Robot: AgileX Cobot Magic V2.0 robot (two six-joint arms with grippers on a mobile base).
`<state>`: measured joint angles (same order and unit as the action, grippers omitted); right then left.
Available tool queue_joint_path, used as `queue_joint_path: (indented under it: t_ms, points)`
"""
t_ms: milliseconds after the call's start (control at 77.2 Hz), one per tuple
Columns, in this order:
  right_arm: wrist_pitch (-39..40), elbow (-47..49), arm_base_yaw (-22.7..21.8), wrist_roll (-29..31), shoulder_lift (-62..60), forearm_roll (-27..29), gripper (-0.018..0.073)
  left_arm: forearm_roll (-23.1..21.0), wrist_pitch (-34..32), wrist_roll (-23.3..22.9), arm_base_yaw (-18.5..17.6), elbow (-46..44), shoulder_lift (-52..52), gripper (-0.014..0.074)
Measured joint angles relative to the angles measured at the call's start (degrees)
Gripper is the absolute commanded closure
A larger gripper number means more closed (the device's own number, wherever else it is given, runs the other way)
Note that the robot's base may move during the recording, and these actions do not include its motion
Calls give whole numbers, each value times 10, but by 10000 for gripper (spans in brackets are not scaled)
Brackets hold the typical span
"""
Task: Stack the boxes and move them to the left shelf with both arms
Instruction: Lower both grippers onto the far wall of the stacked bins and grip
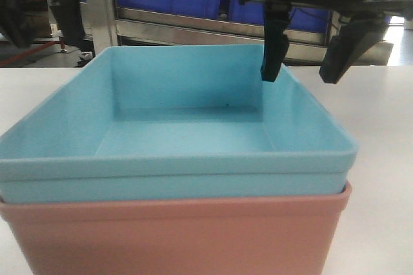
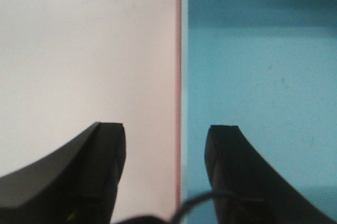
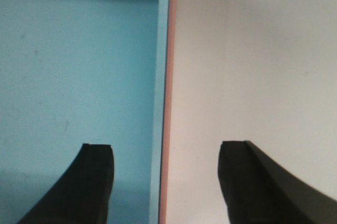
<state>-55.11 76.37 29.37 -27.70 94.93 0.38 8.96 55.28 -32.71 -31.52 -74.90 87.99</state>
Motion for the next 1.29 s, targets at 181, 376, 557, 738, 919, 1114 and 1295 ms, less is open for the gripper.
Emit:
queue_joint_path:
  t_ms: [181, 376, 557, 738, 919, 1114, 1295]
  points:
    - [-3, 1, 0, -4, 29, -4, 71, -22, 15, -5, -1, -4, 51, 334]
    - [-1, 1, 0, -13, 39, -4, 71, -35, 25, -5, -1, -5, 83, 334]
    - [-1, 1, 0, -15, 65, -4, 71, -48, 24, -5, -1, -5, 101, 334]
    - [2, 4, 0, -15, 77, -4, 71, -61, 22, -5, 0, -5, 108, 334]
    - [-3, 10, 1, -17, 77, -4, 71, -75, 20, -5, 5, -7, 113, 334]
    - [-4, 10, 15, -17, 77, -4, 71, -79, 20, -5, 11, -7, 117, 334]
    - [-5, 10, 22, -17, 77, -4, 71, -79, 20, -5, 13, -7, 117, 335]
